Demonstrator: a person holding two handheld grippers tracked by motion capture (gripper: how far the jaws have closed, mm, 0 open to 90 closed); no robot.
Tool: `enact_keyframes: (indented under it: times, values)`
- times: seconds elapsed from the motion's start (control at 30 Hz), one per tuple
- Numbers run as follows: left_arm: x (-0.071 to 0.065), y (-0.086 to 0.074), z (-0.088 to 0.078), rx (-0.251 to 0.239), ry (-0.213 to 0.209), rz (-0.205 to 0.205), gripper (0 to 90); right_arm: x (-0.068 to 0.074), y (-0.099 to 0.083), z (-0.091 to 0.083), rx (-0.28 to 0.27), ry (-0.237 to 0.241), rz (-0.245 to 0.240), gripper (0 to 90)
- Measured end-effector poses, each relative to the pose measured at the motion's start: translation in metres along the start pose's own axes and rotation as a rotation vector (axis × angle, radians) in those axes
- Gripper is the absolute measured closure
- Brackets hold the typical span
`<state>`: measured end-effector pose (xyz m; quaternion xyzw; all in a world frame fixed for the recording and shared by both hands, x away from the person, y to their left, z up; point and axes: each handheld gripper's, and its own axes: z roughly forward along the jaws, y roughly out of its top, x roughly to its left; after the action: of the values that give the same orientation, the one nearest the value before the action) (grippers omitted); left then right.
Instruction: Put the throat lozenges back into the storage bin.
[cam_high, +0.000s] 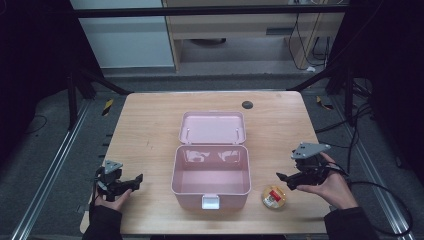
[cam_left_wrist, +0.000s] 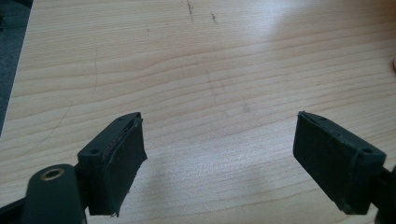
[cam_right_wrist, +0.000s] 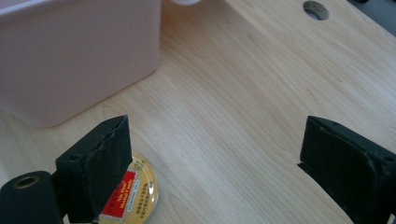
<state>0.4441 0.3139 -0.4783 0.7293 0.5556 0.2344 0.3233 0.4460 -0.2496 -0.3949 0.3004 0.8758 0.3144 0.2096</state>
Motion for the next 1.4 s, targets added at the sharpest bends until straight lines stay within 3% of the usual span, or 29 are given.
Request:
enact_keyframes:
  times: [0.13, 0.37, 0.67, 1.4]
  values:
    - [0.0, 0.0, 0.0, 0.003, -0.001, 0.002, 15.8, 0.005, 0.002, 0.003, 0.049, 0.046, -0.058, 9.1]
    - [-0.001, 0.0, 0.001, 0.008, -0.002, 0.005, 15.8, 0.012, 0.002, 0.008, 0.102, 0.101, -0.112, 8.5]
    - [-0.002, 0.0, 0.002, 0.011, -0.002, 0.009, 15.8, 0.023, -0.001, 0.015, 0.178, 0.145, -0.2, 7.8]
    - [-0.002, 0.0, 0.002, 0.013, -0.002, 0.012, 15.9, 0.042, -0.014, 0.038, 0.314, 0.247, -0.31, 7.2]
